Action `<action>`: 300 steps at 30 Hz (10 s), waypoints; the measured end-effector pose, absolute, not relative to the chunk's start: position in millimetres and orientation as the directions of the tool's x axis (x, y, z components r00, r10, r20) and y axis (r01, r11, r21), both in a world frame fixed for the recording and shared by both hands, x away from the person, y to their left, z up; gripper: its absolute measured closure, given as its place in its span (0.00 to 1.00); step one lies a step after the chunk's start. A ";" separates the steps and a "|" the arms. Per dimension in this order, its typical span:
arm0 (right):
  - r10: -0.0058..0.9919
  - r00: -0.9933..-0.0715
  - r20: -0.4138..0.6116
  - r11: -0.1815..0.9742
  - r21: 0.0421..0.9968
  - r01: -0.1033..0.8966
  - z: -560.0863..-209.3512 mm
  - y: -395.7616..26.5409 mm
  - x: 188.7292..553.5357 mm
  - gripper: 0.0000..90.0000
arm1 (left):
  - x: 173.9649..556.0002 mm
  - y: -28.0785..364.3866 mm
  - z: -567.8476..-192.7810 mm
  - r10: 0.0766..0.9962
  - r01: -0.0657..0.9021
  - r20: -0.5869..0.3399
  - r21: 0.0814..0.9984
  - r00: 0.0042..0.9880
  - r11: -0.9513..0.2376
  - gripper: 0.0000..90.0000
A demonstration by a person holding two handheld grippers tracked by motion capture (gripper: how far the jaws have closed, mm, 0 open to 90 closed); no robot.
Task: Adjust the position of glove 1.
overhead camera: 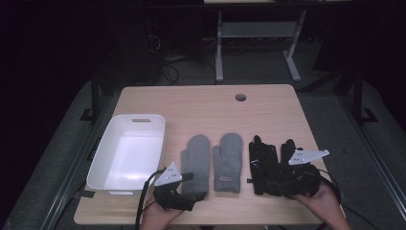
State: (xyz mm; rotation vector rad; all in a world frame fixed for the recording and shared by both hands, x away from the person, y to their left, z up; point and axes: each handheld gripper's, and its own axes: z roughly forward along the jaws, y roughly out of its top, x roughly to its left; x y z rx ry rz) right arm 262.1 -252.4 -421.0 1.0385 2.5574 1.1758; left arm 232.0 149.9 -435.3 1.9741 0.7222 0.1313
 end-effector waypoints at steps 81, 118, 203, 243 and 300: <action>0.388 -0.921 0.028 0.841 0.398 0.366 -441.7 -108.0 365.7 0.46 | 226.4 152.7 -427.7 0.552 0.409 -0.182 0.855 0.814 -0.320 0.22; 0.496 -0.858 0.136 0.709 0.507 0.490 -408.0 -141.2 344.4 0.92 | 222.8 157.8 -423.5 0.560 0.408 -0.184 0.860 0.808 -0.306 0.22; 0.617 -0.687 0.385 0.464 0.527 0.712 -416.3 -84.6 419.1 0.28 | 235.0 164.3 -409.0 0.626 0.484 -0.236 0.836 0.743 -0.260 0.23; 0.567 -0.586 0.579 0.323 0.498 0.805 -453.2 -65.3 433.9 0.80 | 234.5 168.8 -408.4 0.628 0.483 -0.229 0.834 0.744 -0.268 0.23; 0.653 -0.501 0.568 0.204 0.505 0.839 -458.1 -135.2 409.5 0.44 | 278.0 150.7 -451.9 0.683 0.808 -0.505 0.546 0.527 -0.220 0.33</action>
